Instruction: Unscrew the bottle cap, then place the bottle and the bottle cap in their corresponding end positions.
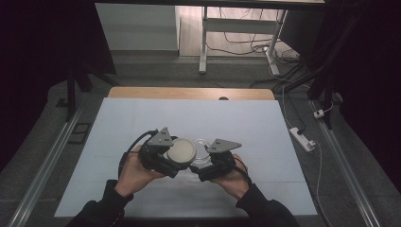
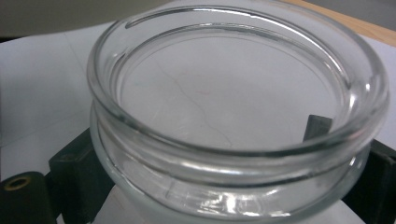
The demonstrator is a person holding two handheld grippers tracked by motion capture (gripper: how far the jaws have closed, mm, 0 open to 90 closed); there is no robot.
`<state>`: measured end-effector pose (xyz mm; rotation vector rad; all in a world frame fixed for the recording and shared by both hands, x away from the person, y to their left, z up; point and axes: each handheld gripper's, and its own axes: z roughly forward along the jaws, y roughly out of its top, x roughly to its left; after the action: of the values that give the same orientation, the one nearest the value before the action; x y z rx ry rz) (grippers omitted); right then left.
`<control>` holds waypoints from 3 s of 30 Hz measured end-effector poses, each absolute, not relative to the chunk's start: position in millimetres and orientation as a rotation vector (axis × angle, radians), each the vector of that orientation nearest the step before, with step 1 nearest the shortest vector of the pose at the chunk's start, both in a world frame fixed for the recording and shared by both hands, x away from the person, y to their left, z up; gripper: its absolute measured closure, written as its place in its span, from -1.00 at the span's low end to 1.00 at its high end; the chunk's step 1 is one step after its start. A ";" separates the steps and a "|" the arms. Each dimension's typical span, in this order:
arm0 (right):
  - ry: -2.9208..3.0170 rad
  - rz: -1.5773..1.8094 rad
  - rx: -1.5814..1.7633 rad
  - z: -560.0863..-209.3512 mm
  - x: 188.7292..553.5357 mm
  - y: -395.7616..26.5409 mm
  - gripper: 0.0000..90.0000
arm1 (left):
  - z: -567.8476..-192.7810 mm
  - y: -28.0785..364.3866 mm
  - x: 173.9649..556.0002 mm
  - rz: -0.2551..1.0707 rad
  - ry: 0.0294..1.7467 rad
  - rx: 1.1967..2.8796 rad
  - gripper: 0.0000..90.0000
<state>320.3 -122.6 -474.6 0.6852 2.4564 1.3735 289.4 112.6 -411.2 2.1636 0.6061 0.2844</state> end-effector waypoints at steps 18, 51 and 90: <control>2.411 1.408 0.723 -465.3 332.8 -128.4 -0.86 | -414.0 131.2 284.4 0.271 0.623 2.139 -0.82; 2.375 1.382 0.782 -463.6 372.2 -121.0 -0.86 | -447.3 123.8 278.8 0.206 0.580 2.163 -0.82; 2.374 1.350 0.800 -472.2 416.5 -98.8 -0.86 | -491.8 99.2 295.2 0.206 0.560 2.186 -0.82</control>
<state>416.5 -98.8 -472.2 0.8005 2.3737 1.3503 295.2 99.2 -491.8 2.1856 0.5599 0.2061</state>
